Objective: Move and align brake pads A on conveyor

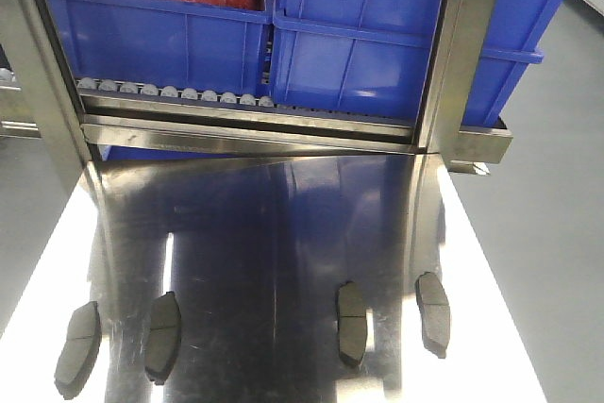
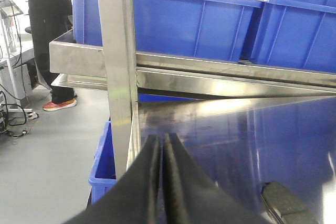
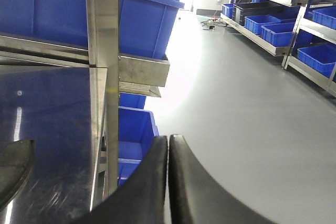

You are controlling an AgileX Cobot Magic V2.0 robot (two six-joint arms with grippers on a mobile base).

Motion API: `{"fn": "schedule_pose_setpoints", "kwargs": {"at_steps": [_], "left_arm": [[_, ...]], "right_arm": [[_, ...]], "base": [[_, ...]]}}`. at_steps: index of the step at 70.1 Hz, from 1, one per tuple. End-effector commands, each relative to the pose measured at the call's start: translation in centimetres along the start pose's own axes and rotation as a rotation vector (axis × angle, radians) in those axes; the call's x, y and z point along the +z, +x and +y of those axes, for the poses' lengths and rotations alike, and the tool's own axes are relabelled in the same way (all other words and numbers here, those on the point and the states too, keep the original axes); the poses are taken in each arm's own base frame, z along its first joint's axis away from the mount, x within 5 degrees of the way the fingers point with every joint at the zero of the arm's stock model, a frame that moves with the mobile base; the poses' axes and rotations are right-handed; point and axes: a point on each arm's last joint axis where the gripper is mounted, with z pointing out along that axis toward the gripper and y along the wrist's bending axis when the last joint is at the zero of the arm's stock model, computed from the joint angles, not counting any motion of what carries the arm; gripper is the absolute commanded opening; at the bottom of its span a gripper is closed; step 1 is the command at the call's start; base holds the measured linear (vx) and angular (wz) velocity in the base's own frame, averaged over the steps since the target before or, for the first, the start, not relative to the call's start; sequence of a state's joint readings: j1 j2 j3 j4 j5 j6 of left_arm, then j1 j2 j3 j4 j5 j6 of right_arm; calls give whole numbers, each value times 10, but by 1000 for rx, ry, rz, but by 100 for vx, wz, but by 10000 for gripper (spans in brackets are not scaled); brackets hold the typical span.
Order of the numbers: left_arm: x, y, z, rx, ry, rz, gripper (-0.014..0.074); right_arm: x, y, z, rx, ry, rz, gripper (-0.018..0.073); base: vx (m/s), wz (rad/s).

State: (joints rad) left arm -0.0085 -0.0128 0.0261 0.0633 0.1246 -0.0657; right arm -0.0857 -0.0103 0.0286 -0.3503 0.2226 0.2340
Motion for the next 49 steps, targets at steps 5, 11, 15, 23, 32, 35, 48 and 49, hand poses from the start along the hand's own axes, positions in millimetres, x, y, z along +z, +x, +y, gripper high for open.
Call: {"fn": "schedule_pose_setpoints", "kwargs": {"at_steps": [5, 11, 15, 23, 32, 35, 48, 49], "left_arm": [[0, -2, 0, -7, 5, -72, -6], [0, -2, 0, -7, 5, -72, -6], [0, -2, 0, -7, 5, -72, -6], [0, -2, 0, -7, 5, -72, -6], [0, -2, 0, -7, 5, -72, -6], [0, -2, 0, -7, 5, -72, -6], [0, -2, 0, -7, 5, -72, -6], [0, -2, 0, -7, 5, -72, -6]], "right_arm": [[0, -3, 1, -18, -9, -70, -11], [0, -3, 1, -18, -9, -70, -11], [0, -3, 1, -18, -9, -70, -11], [0, -3, 1, -18, -9, -70, -11], [0, -3, 1, -18, -9, -70, -11], [0, -3, 1, -18, -9, -70, -11], [0, -3, 1, -18, -9, -70, -11], [0, -3, 1, -18, -9, -70, -11]], "base": [[0, 0], [0, 0], [0, 0], [0, 0], [0, 0], [0, 0], [0, 0], [0, 0]]}}
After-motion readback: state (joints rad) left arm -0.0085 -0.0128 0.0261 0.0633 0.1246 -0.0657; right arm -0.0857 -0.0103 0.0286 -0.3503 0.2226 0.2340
